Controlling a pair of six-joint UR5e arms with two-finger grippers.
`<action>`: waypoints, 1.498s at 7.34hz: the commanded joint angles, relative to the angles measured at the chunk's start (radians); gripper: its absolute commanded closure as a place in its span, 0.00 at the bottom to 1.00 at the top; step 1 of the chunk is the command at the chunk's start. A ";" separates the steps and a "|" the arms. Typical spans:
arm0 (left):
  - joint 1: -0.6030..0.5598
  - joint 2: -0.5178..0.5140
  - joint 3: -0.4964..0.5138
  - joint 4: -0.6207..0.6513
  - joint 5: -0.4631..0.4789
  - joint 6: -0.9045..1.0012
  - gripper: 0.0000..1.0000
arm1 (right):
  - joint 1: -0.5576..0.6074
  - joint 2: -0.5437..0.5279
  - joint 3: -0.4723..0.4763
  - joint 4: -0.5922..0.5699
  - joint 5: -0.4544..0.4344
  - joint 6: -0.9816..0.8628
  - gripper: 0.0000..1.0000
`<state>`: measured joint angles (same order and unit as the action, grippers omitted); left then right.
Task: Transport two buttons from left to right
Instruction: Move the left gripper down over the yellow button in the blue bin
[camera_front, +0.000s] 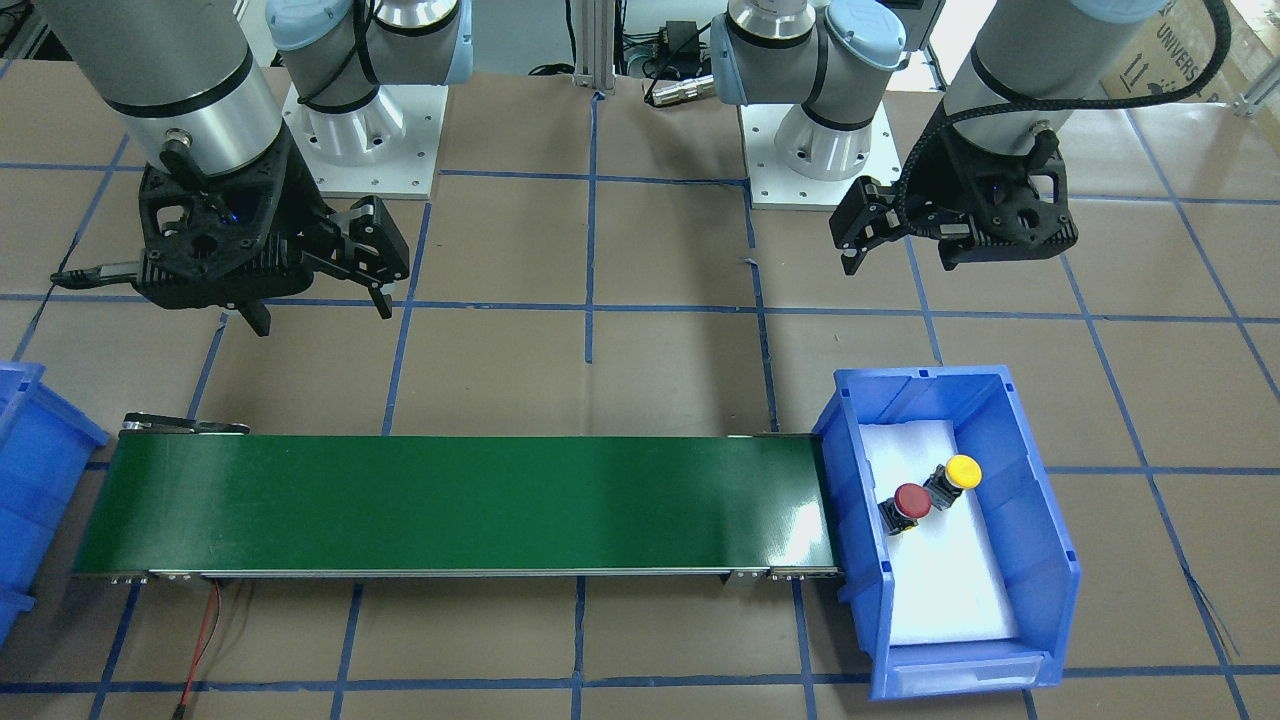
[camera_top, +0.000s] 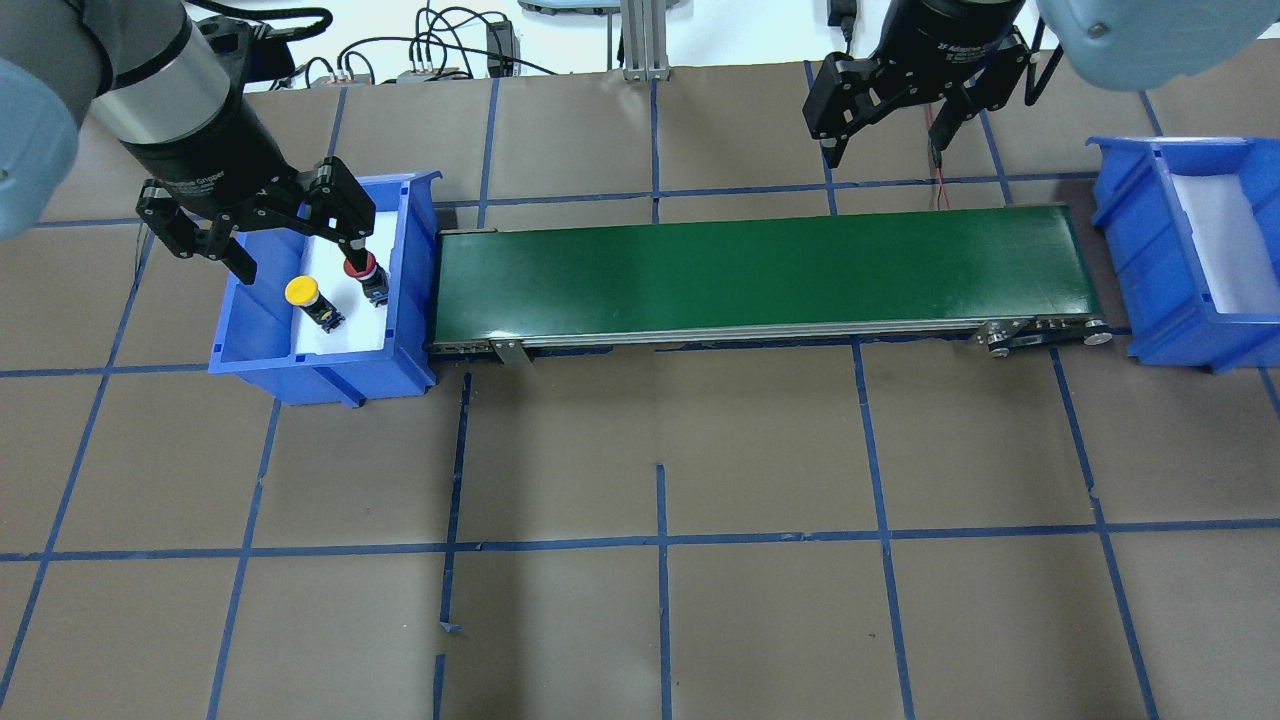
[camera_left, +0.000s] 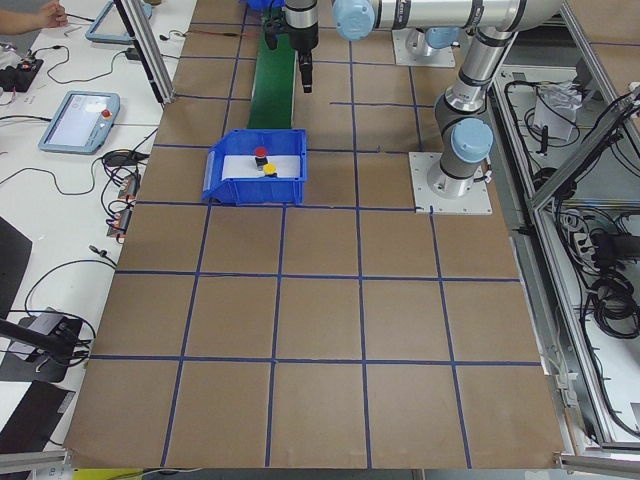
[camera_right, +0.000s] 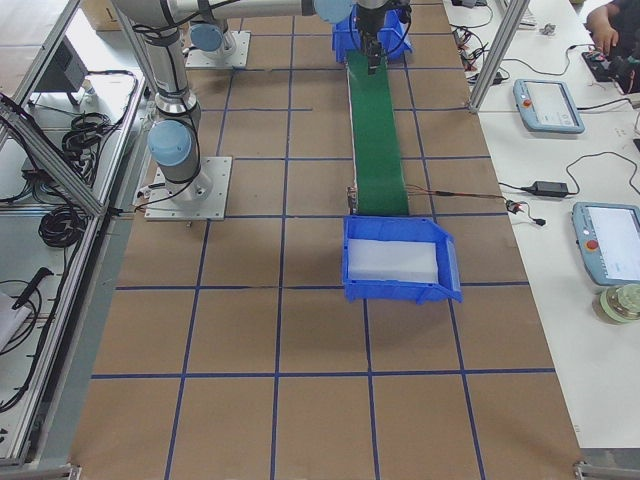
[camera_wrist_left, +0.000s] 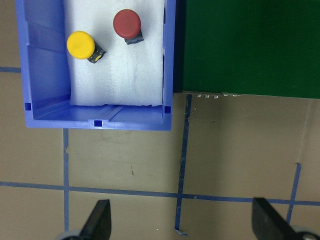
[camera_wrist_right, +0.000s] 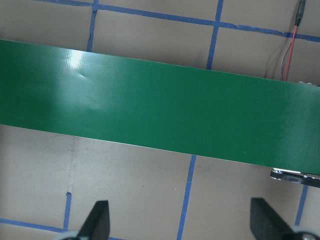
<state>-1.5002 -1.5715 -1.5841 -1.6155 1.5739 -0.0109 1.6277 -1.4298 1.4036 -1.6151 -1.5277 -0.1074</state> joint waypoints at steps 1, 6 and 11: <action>0.002 -0.002 0.004 0.002 0.000 0.002 0.00 | 0.001 -0.001 0.000 0.000 0.000 0.000 0.00; 0.047 -0.077 0.009 0.087 0.002 0.130 0.00 | -0.003 -0.001 0.000 0.001 -0.003 0.000 0.00; 0.153 -0.220 0.010 0.224 -0.005 0.591 0.00 | -0.003 -0.001 0.000 0.001 -0.003 0.000 0.00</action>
<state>-1.3617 -1.7595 -1.5772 -1.4029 1.5703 0.4170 1.6231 -1.4311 1.4036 -1.6122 -1.5309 -0.1074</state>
